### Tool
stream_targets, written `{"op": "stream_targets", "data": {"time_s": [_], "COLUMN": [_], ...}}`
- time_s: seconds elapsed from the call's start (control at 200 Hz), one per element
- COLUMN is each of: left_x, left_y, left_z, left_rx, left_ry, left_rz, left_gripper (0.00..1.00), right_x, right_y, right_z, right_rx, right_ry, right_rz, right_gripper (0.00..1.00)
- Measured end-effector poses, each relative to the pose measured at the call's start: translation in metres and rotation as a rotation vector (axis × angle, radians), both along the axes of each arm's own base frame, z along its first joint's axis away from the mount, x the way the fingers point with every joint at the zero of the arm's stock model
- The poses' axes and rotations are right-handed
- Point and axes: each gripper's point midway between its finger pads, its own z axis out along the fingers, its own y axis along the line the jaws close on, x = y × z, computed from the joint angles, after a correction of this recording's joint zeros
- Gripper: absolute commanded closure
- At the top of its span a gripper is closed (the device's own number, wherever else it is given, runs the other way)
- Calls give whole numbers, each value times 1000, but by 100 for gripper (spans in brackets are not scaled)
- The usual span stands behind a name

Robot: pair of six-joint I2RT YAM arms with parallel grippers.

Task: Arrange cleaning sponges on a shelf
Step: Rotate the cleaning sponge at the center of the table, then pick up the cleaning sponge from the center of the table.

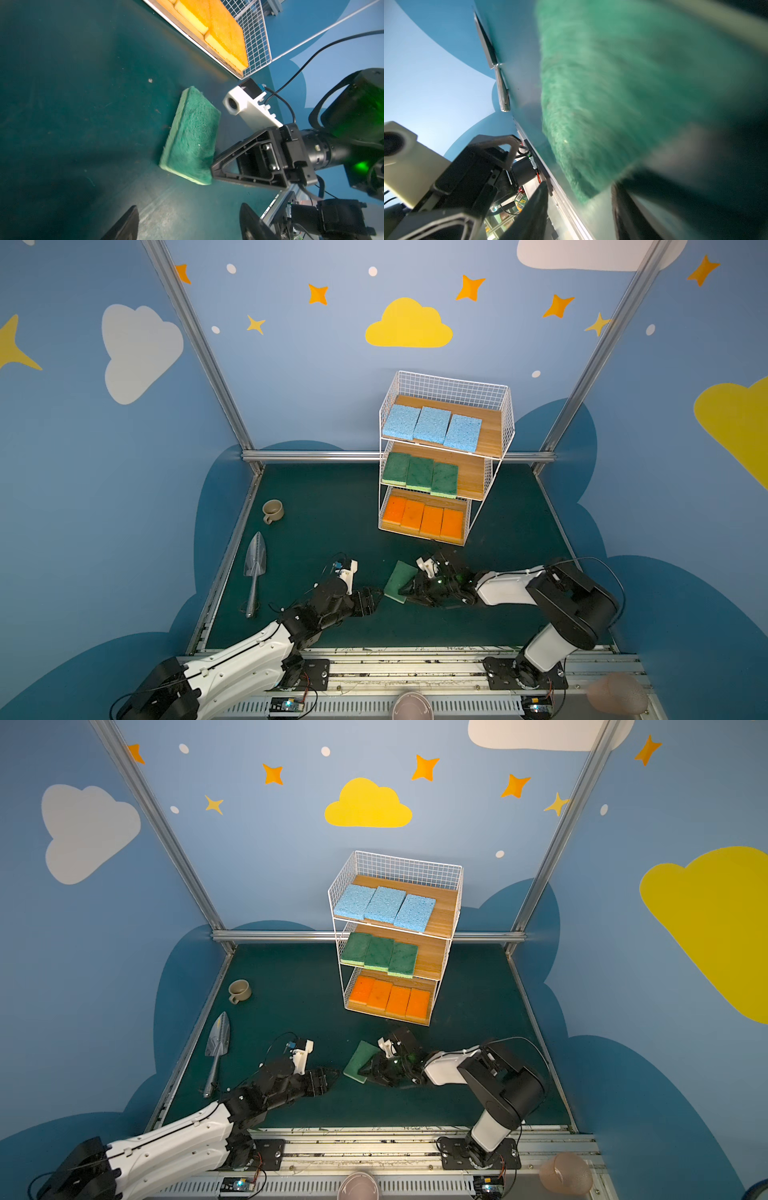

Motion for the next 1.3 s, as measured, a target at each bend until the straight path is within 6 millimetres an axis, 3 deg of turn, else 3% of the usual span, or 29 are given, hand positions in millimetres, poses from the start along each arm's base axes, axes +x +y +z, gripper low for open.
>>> {"op": "stream_targets", "data": {"time_s": [0.25, 0.395, 0.661, 0.951, 1.156, 1.301], "left_x": [-3, 0, 21, 23, 25, 22], "left_y": [0, 1, -21, -26, -33, -33], "left_z": [-20, -29, -5, -26, -20, -39], "left_rx": [37, 64, 51, 111, 105, 141], "left_ry": [73, 100, 100, 192, 194, 249], "left_rz": [35, 51, 56, 84, 100, 118], "left_gripper": [36, 46, 48, 50, 50, 55], "right_x": [-1, 1, 13, 34, 42, 45], "right_y": [2, -6, -41, -94, -114, -126], "right_z": [3, 19, 44, 42, 54, 54], "right_rx": [4, 8, 5, -19, -3, 3], "right_ry": [8, -28, -91, -78, -94, -84], "right_rz": [3, 1, -64, -199, -239, -267], "right_gripper": [47, 46, 47, 48, 48, 48]}}
